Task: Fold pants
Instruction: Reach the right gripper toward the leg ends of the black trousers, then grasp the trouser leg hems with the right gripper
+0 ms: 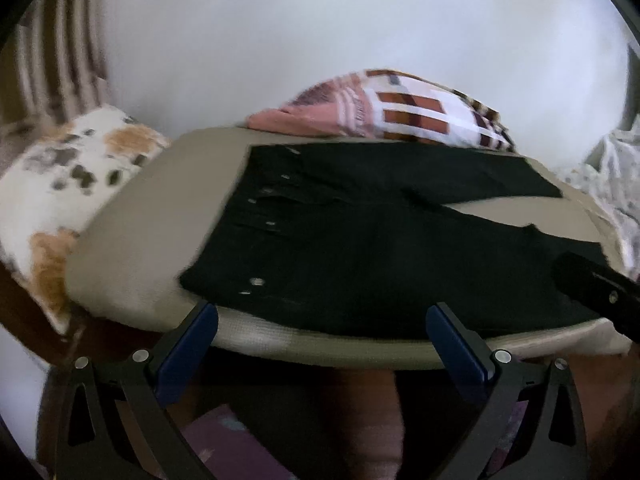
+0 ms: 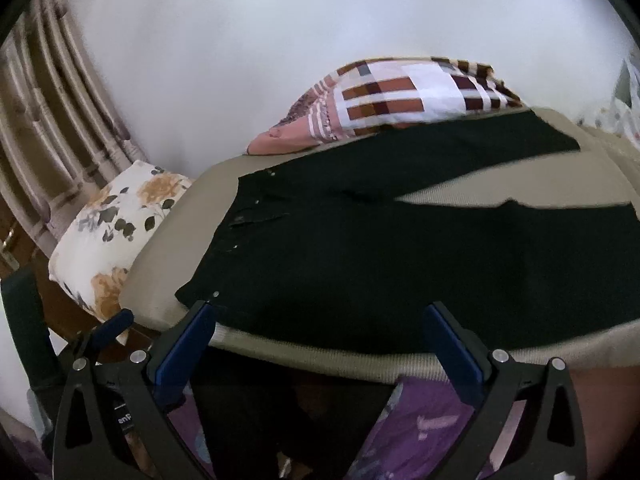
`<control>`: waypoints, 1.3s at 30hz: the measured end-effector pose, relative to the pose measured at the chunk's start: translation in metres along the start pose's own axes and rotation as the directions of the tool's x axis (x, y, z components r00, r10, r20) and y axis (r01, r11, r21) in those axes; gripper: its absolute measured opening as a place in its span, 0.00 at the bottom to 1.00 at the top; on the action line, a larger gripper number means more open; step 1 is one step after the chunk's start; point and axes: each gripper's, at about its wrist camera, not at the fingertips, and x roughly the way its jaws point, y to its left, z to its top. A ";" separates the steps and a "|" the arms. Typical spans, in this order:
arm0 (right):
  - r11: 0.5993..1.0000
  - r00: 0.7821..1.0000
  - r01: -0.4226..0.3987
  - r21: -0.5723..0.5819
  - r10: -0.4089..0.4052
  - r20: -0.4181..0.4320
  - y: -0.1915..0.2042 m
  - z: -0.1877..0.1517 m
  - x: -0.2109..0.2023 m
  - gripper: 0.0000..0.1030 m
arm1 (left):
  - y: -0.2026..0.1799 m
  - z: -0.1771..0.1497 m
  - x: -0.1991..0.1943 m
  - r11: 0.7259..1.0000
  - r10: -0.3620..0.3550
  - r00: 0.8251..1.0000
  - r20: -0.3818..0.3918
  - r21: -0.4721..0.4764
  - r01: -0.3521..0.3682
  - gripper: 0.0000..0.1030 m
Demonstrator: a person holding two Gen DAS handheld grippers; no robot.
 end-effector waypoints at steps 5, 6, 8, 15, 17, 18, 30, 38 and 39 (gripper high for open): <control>0.998 1.000 -0.003 -0.066 0.004 0.006 -0.005 0.025 0.003 1.00 | -0.004 0.024 0.038 0.997 -0.069 0.989 -0.129 0.013 0.071 1.00; 0.997 1.000 0.011 -0.072 -0.010 0.009 -0.008 0.030 0.005 1.00 | -0.002 0.035 0.045 0.999 -0.048 0.990 -0.133 0.003 0.049 1.00; 0.996 0.999 0.025 -0.083 -0.023 0.025 -0.016 0.041 0.008 1.00 | 0.008 0.060 0.054 0.999 0.021 0.995 -0.094 -0.034 -0.024 1.00; 0.998 1.000 -0.009 -0.054 0.010 0.011 -0.057 0.085 0.036 1.00 | 0.062 0.164 0.141 0.992 0.125 0.987 -0.102 -0.006 -0.126 1.00; 0.999 1.000 -0.020 -0.036 0.020 -0.007 -0.067 0.093 0.045 1.00 | 0.076 0.186 0.181 0.999 0.050 0.985 -0.162 0.016 -0.048 1.00; 0.999 1.000 -0.021 -0.026 0.020 -0.017 -0.073 0.098 0.051 1.00 | 0.084 0.197 0.201 1.000 0.020 0.981 -0.195 0.013 -0.018 1.00; 0.996 0.991 0.092 0.011 -0.091 -0.101 -0.115 0.087 0.085 1.00 | 0.159 0.255 0.345 0.994 -0.087 0.949 -0.302 0.040 0.104 0.85; 0.990 0.975 0.142 0.021 -0.137 -0.177 -0.110 0.081 0.109 1.00 | 0.178 0.267 0.383 0.972 -0.185 0.948 -0.260 0.092 0.215 0.85; 0.988 0.971 0.154 0.020 -0.148 -0.186 -0.108 0.080 0.112 1.00 | 0.179 0.266 0.391 0.962 -0.221 0.929 -0.297 0.089 0.257 0.85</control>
